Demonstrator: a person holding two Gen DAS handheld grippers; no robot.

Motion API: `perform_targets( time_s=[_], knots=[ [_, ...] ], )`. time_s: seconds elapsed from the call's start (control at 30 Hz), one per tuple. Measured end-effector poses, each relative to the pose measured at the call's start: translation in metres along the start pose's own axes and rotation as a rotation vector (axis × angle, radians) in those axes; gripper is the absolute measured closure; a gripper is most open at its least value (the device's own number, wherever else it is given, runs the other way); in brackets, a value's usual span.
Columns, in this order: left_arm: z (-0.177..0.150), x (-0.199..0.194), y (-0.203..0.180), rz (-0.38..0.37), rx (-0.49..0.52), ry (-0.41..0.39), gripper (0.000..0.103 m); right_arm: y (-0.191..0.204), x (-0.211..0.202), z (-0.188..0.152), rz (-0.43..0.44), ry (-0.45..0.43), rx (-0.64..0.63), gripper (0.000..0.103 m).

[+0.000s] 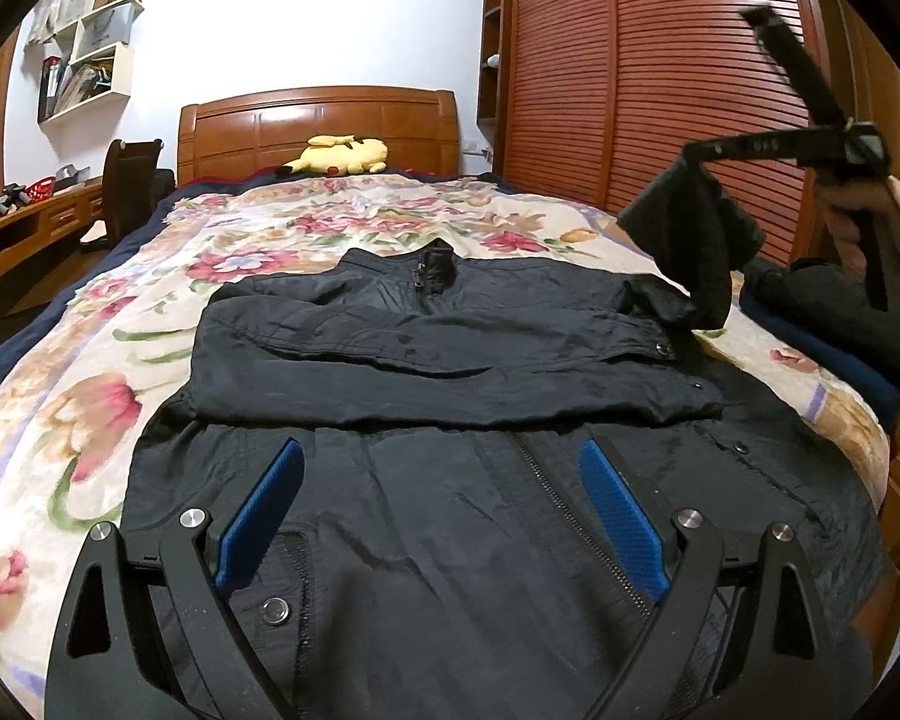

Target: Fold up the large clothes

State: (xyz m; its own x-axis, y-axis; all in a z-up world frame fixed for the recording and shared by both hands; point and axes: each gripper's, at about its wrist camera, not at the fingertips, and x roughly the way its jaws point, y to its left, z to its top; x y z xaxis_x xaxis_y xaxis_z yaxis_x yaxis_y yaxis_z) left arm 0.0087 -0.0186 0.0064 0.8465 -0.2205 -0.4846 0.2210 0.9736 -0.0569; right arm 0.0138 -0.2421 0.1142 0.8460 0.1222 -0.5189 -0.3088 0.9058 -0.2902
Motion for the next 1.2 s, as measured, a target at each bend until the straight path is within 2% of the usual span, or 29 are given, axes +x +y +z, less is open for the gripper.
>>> perform_targets(
  time_s=[0.2,0.4,0.7,0.87,0.93,0.97,1.03,1.1,1.2],
  knots=[
    [-0.001,-0.005,0.006,0.018,0.002,-0.006,0.009,0.047,-0.027,-0.015,0.098,-0.033,-0.107,0.102],
    [-0.002,-0.009,0.016,0.036,-0.006,-0.01,0.009,0.062,-0.029,-0.035,0.198,0.013,-0.122,0.102],
    [-0.004,-0.016,0.03,0.057,-0.025,-0.02,0.009,0.072,-0.015,-0.054,0.282,0.122,-0.11,0.102],
    [-0.005,-0.019,0.036,0.063,-0.029,-0.023,0.009,0.08,-0.024,-0.055,0.28,0.14,-0.128,0.101],
    [-0.005,-0.02,0.037,0.063,-0.031,-0.024,0.009,0.083,-0.024,-0.052,0.229,0.136,-0.146,0.086],
    [-0.005,-0.021,0.037,0.062,-0.03,-0.026,0.009,0.083,-0.027,-0.049,0.205,0.126,-0.152,0.081],
    [-0.005,-0.021,0.037,0.062,-0.029,-0.028,0.009,0.08,-0.029,-0.046,0.197,0.11,-0.144,0.063],
    [-0.006,-0.021,0.038,0.06,-0.029,-0.026,0.009,0.073,-0.029,-0.04,0.169,0.099,-0.123,0.052],
    [-0.006,-0.022,0.037,0.06,-0.025,-0.027,0.009,0.063,-0.021,-0.041,0.135,0.113,-0.088,0.048]
  ],
)
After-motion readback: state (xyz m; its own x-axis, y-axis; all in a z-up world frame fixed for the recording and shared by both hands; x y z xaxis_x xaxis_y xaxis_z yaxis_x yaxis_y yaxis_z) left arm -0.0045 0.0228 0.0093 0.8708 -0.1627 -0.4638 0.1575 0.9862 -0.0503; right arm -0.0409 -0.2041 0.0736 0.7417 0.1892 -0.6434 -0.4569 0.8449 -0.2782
